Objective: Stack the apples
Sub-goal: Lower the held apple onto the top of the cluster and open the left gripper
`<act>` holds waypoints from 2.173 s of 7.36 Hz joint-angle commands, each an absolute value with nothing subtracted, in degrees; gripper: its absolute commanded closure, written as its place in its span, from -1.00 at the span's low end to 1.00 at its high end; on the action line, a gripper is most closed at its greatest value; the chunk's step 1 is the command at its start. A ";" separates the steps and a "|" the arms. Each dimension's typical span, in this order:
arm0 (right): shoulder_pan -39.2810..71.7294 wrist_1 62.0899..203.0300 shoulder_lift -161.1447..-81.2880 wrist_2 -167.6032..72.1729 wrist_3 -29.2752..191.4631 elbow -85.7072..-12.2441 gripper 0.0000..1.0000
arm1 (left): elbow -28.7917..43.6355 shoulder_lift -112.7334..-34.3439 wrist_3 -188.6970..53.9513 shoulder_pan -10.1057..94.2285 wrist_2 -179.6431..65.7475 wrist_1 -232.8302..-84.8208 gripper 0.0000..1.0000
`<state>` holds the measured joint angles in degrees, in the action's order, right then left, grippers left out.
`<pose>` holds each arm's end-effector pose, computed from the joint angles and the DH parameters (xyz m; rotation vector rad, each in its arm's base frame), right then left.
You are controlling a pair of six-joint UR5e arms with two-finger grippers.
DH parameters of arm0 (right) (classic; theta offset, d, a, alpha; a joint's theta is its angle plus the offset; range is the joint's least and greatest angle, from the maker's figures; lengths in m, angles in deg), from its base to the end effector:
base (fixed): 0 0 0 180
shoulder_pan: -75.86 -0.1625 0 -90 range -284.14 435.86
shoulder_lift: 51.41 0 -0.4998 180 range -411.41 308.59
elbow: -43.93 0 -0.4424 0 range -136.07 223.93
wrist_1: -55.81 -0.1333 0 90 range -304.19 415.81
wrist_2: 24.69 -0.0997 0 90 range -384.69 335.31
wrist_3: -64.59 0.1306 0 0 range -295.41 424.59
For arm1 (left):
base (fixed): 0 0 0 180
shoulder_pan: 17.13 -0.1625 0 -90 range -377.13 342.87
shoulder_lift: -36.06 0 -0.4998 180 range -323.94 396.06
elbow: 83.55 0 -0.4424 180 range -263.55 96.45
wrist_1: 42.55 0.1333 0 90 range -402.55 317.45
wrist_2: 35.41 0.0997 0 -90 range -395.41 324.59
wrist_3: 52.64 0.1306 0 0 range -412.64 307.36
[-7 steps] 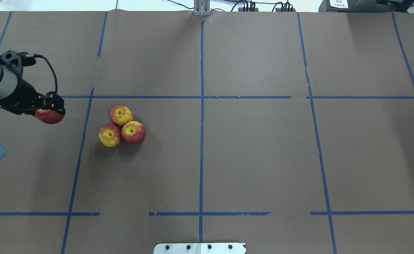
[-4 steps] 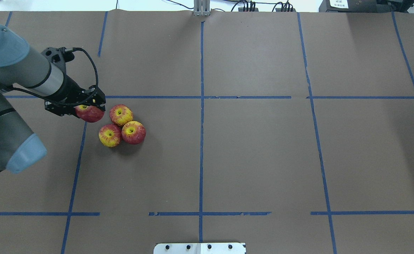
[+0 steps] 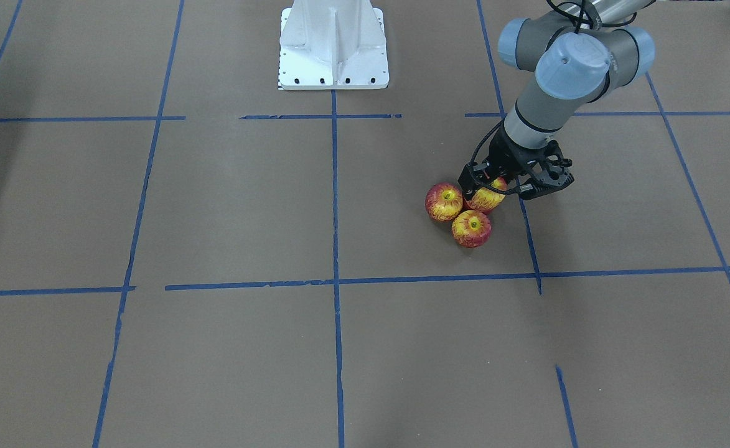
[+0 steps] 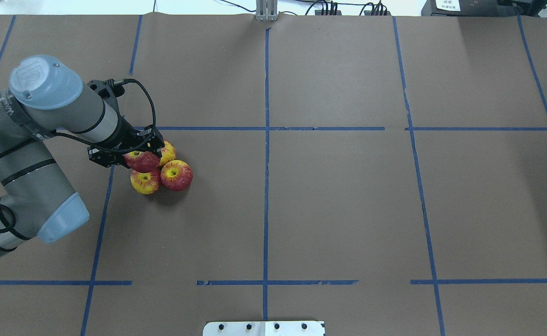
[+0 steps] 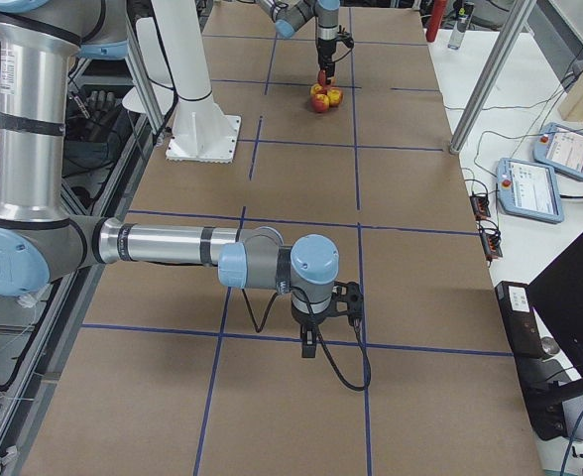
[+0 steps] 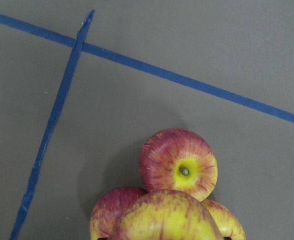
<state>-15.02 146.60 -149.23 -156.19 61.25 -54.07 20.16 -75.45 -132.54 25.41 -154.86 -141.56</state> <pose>0.0540 -0.4723 0.7551 0.0165 -0.7242 -0.0372 0.4657 -0.5211 0.3843 -0.1032 0.8955 -0.3293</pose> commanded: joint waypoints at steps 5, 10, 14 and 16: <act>-15.02 146.60 -149.23 -156.18 61.25 -54.07 -1.00 | 17.97 -77.15 -134.29 24.35 -154.95 -141.69 0.54; -15.02 146.60 -149.23 -156.18 61.25 -54.07 -1.00 | 18.05 -77.24 -134.29 24.35 -154.86 -141.69 -0.59; -15.02 146.60 -149.23 -156.18 61.25 -54.07 -1.00 | 18.23 -77.06 -134.29 24.53 -154.86 -141.69 -0.84; -15.02 146.60 -149.23 -156.18 61.25 -54.07 -1.00 | 18.93 -76.97 -134.81 25.57 -154.77 -141.69 -1.00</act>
